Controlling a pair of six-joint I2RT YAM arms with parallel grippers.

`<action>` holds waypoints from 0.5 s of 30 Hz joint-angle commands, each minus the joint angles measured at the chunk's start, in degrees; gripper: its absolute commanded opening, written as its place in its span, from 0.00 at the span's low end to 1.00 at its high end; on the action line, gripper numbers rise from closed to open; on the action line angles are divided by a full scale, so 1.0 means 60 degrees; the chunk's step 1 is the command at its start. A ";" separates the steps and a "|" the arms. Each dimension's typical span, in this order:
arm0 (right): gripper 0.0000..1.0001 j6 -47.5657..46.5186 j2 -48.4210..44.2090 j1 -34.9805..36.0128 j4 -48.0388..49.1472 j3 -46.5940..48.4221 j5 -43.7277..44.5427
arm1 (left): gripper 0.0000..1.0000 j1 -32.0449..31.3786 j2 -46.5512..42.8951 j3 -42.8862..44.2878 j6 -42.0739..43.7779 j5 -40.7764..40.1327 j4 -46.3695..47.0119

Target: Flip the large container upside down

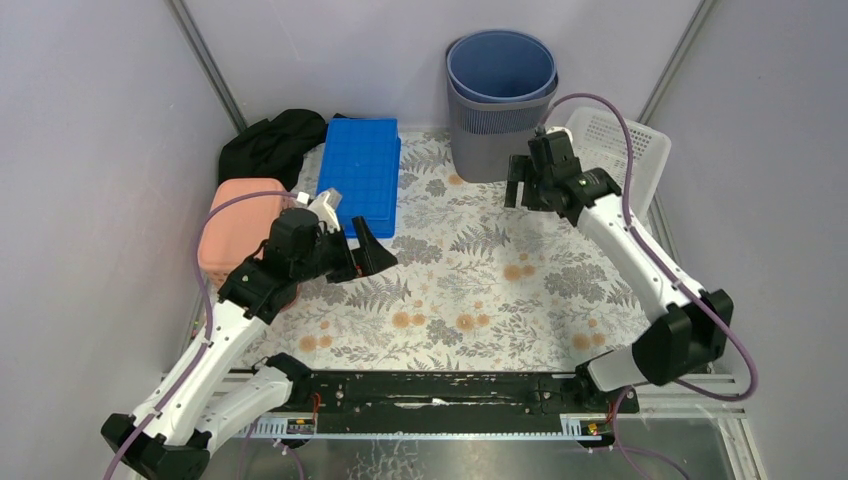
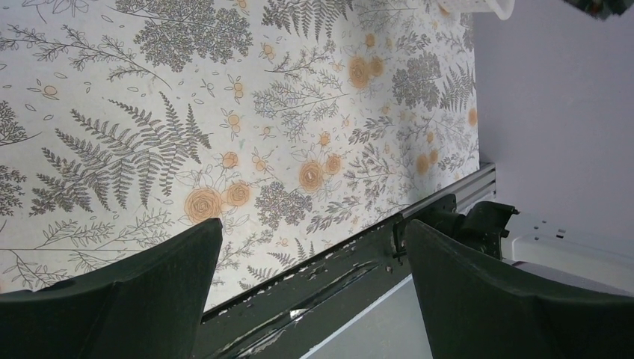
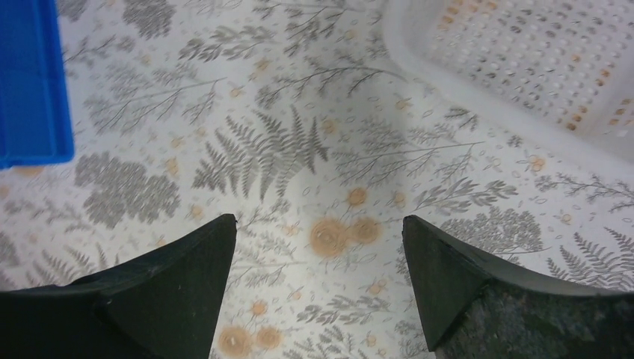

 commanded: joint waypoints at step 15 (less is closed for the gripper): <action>0.85 -0.0769 0.3603 -0.1500 0.0496 0.2480 0.0486 | 1.00 -0.0064 0.0183 0.0115 0.0674 0.0525 0.0325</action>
